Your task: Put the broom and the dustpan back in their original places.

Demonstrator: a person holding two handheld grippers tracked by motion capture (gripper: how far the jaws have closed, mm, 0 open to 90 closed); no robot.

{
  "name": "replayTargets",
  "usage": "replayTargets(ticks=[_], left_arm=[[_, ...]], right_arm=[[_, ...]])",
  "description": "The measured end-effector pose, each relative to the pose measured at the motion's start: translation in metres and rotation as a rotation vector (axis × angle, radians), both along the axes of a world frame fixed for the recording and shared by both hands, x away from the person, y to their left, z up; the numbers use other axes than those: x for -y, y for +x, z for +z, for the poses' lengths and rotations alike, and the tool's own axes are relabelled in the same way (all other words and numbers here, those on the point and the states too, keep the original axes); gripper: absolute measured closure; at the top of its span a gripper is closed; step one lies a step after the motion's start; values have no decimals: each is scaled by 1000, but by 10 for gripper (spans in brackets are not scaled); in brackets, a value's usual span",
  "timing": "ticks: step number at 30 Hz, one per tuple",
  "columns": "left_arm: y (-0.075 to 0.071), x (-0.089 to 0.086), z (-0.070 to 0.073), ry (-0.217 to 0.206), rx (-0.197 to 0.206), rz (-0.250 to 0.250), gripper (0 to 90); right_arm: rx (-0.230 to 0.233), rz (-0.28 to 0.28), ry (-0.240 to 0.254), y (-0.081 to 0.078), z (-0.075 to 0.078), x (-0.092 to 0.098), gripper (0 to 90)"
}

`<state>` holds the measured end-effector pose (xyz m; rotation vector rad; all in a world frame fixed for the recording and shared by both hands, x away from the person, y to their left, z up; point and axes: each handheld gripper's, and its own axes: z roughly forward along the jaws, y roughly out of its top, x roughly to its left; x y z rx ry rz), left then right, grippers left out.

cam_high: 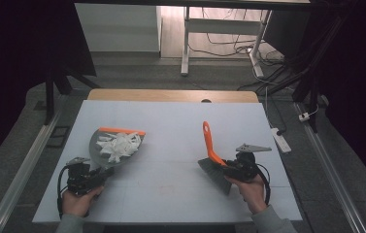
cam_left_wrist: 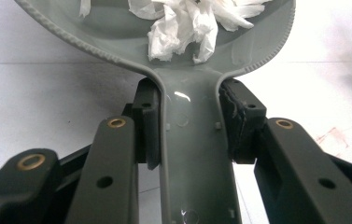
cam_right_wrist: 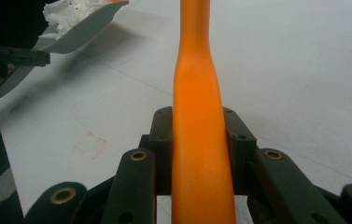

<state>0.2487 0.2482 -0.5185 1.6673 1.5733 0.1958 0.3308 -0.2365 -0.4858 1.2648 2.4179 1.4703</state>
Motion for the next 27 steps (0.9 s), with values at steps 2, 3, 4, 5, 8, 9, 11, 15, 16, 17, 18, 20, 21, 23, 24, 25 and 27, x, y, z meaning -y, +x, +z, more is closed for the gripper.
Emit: replayTargets(ticks=[2, 3, 4, 5, 8, 9, 11, 15, 16, 17, 18, 20, 21, 23, 24, 25, 27], left_arm=[[0, -1, -1, 0, -5, 3, 612], [1, -1, -1, -1, -7, 5, 612], [1, -1, -1, -3, -10, 7, 612], [1, -1, -2, -5, -13, 9, 612], [2, -2, -3, -4, -22, 12, 612], [3, -2, -4, -3, -25, 12, 612], [4, -1, -5, -2, -32, 16, 612], [5, -1, -7, 6, -45, 22, 612], [6, -1, -7, 9, -49, 23, 612], [6, -1, -7, 12, -51, 25, 612], [6, -1, -8, 15, -55, 29, 612], [6, -1, -8, 17, -60, 34, 612], [6, 0, -9, 17, -61, 36, 611], [7, 1, -10, 24, -70, 40, 611], [8, 1, -10, 25, -74, 39, 611], [8, 2, -11, 27, -79, 36, 611], [9, 3, -12, 33, -87, 32, 610]], right_arm=[[-7, 0, -2, 1, -2, -1, 698], [-10, 0, -5, 1, -3, -1, 698], [-14, -1, -8, 2, -5, 0, 698], [-18, -4, -10, 2, -6, 0, 698], [-32, -16, -22, 4, -10, 1, 698], [-36, -22, -27, 5, -11, 2, 698], [-40, -28, -29, 6, -13, 3, 698], [-40, -40, -46, 8, -14, 5, 698], [-37, -42, -51, 9, -14, 5, 698], [-40, -44, -50, 9, -15, 6, 698], [-43, -45, -49, 10, -15, 6, 697], [-39, -47, -55, 11, -16, 7, 697], [-47, -50, -53, 12, -16, 7, 696], [-52, -59, -56, 14, -17, 9, 693], [-62, -64, -54, 16, -18, 11, 692], [-72, -69, -51, 17, -18, 12, 691], [-90, -78, -51, 20, -20, 14, 686]])
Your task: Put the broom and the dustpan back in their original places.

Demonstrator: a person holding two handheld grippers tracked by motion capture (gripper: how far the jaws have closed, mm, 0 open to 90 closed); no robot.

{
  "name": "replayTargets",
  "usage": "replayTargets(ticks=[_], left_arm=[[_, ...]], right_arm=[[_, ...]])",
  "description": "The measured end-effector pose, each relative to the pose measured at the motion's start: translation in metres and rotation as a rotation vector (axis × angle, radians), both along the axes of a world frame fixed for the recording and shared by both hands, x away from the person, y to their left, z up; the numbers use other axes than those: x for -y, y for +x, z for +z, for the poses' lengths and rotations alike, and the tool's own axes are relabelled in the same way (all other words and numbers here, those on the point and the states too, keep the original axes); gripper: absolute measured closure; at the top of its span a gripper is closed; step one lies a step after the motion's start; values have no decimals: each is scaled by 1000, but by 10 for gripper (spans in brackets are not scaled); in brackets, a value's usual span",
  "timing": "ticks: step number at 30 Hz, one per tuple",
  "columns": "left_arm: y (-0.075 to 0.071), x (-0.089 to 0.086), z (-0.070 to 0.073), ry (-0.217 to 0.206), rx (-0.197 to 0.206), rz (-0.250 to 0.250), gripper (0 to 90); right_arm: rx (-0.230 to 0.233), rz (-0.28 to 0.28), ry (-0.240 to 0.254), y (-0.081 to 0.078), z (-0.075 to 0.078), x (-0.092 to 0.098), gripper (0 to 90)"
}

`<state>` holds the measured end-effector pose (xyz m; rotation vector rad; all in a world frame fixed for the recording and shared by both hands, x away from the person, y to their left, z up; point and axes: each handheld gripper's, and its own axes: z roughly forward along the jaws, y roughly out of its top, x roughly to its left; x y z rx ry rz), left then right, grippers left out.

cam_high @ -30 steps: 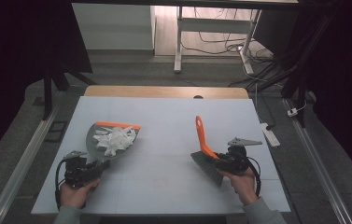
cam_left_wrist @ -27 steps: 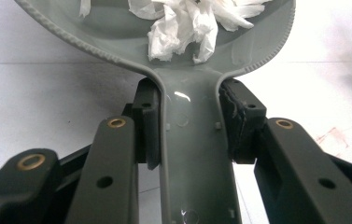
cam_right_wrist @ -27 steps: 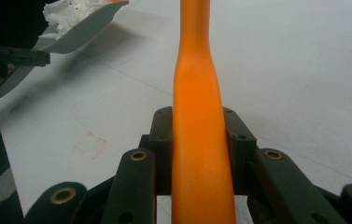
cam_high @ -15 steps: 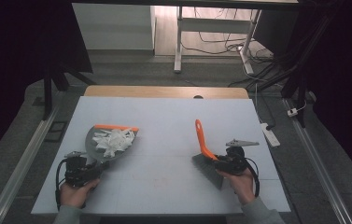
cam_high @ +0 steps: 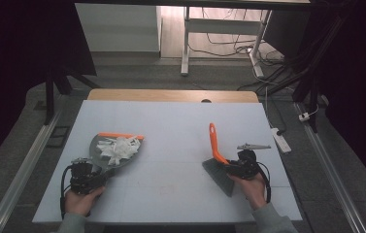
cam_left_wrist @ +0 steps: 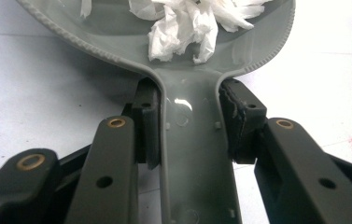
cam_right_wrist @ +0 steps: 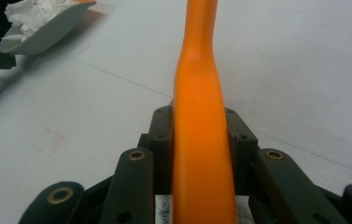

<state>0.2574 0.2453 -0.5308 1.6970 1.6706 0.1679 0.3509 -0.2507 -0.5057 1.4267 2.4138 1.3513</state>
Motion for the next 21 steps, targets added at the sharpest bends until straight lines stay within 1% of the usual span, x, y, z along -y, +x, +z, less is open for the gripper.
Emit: replayTargets(ticks=[3, 6, 9, 10, 12, 15, 17, 18, 21], left_arm=[[1, 1, -1, 4, -10, 2, 608], [1, 2, -2, 10, -14, 3, 607], [2, 2, -3, 13, -15, -2, 606], [2, 2, -3, 7, -15, -2, 605], [2, 2, -3, 3, -14, -2, 604], [1, 2, -3, 0, -13, 0, 602], [1, 2, -3, 0, -13, -1, 601], [1, 2, -3, -1, -13, -1, 601], [1, 2, -3, -4, -10, -4, 595]], right_arm=[[-8, -6, -16, 4, -2, 3, 676], [-2, -6, -36, 6, -4, 3, 651], [15, -14, -79, 8, -5, 4, 608], [13, -18, -84, 9, -5, 5, 601], [-3, -22, -78, 11, -7, 7, 590], [-16, -18, -90, 14, -10, 8, 557], [-17, -20, -120, 15, -11, 6, 517], [-10, -22, -137, 16, -12, 6, 500], [8, -28, -166, 16, -11, 4, 469]])
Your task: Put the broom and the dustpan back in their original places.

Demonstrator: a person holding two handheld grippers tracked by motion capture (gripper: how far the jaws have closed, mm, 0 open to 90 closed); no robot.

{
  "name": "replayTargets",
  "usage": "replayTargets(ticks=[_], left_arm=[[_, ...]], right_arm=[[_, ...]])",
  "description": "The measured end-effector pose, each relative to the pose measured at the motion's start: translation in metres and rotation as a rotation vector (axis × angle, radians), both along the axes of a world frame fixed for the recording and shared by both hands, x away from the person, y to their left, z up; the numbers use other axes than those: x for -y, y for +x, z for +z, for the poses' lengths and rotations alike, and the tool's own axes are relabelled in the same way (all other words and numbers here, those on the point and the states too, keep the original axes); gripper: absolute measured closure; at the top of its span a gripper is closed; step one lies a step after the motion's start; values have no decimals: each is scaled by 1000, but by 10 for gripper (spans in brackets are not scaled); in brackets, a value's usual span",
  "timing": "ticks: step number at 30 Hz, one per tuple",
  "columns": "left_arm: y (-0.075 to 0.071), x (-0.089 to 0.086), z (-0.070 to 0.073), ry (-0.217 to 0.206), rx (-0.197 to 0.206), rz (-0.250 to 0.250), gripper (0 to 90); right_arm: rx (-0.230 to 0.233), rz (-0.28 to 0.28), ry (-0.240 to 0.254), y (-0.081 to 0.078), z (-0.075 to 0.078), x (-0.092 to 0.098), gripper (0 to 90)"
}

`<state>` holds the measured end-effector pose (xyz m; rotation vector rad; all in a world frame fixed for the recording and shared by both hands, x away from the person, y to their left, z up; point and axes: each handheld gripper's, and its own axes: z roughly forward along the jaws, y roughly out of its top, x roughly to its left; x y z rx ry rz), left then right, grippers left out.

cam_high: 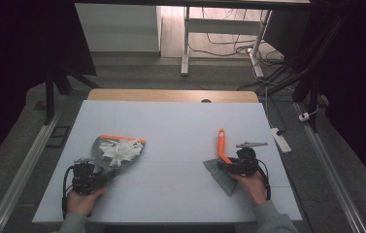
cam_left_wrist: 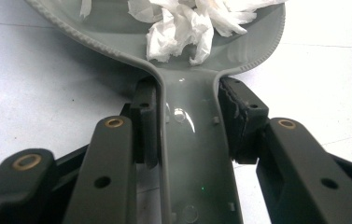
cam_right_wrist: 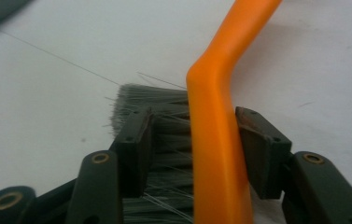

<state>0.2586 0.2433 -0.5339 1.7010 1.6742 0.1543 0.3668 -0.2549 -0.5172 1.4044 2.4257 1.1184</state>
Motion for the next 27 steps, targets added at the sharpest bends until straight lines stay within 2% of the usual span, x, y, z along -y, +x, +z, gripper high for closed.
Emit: replayTargets(ticks=[1, 3, 4, 7, 9, 11, 14, 19, 27], left_arm=[[0, 0, 0, -1, -1, -3, 588], [0, 1, 0, 0, 0, -6, 569], [0, 1, 0, 0, 1, -7, 557], [0, 2, 0, 21, 3, -8, 505], [-2, 2, 1, 37, 8, -4, 443], [-3, 1, 3, 36, 23, -11, 371], [-7, -1, 8, 49, 57, -18, 318], [-13, -3, 14, 87, 109, -48, 301], [-16, -3, 22, 131, 177, -130, 323]], right_arm=[[9, -9, -8, 0, 0, -1, 449], [45, -33, -73, -2, 2, -2, 387], [60, -38, -80, -2, 2, -2, 392], [54, -35, -69, -2, 1, 1, 393], [68, -29, -70, -3, 2, 1, 393], [98, -18, -83, -5, 4, 1, 395], [148, 1, -93, -8, 7, 1, 408], [193, 30, -112, -15, 12, 3, 426], [236, 87, -71, -20, 17, 6, 438]])
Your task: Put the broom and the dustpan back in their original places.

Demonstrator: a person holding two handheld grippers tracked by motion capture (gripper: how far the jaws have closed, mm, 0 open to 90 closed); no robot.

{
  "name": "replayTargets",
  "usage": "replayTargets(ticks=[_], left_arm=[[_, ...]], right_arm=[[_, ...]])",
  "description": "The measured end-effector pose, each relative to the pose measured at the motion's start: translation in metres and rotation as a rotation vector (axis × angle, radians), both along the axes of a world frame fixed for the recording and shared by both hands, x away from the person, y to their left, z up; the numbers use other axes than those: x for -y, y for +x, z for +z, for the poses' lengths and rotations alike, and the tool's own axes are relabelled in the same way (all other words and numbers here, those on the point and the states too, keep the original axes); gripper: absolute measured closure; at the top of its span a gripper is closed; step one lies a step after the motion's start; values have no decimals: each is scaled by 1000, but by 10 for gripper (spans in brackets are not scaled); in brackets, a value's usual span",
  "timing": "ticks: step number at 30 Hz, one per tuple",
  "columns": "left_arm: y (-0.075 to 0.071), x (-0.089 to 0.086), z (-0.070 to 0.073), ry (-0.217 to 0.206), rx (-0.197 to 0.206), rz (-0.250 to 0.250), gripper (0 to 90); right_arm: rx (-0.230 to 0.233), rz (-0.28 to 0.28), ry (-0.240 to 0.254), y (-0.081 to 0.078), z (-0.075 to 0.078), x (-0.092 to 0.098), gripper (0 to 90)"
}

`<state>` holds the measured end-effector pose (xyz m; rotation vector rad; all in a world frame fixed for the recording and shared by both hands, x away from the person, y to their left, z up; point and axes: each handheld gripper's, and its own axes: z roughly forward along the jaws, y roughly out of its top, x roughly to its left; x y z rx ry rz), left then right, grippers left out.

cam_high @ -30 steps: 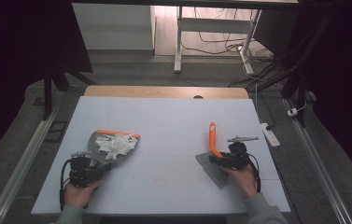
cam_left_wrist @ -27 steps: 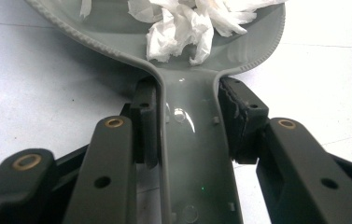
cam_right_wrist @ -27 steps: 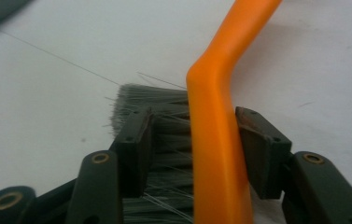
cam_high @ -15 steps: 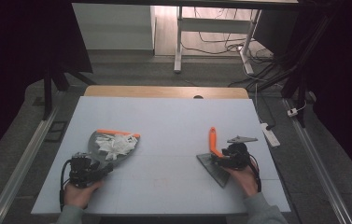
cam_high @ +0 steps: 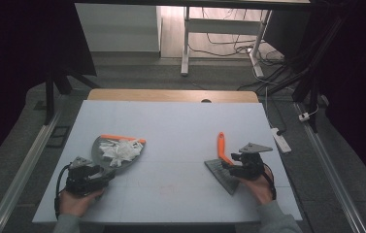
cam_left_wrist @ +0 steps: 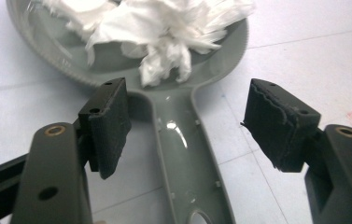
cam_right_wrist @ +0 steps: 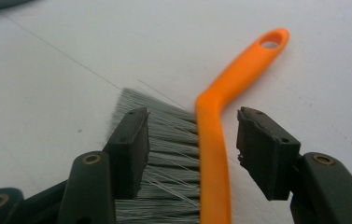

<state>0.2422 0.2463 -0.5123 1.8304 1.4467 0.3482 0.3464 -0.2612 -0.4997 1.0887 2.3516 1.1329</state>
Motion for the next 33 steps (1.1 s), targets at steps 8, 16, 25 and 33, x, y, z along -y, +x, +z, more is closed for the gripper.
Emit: replayTargets(ticks=[8, 16, 25, 33], left_arm=[[-4, -3, 6, -32, 63, -103, 324], [-5, -2, 4, -44, 75, -192, 317], [-11, -6, 3, -50, 84, -213, 313], [-11, -4, 2, -50, 74, -214, 312]], right_arm=[[54, 78, 9, -11, 5, 2, 439], [87, 123, 2, -26, 4, 10, 441], [110, 126, -15, -41, 0, 23, 442], [120, 149, -9, -41, 1, 22, 442]])
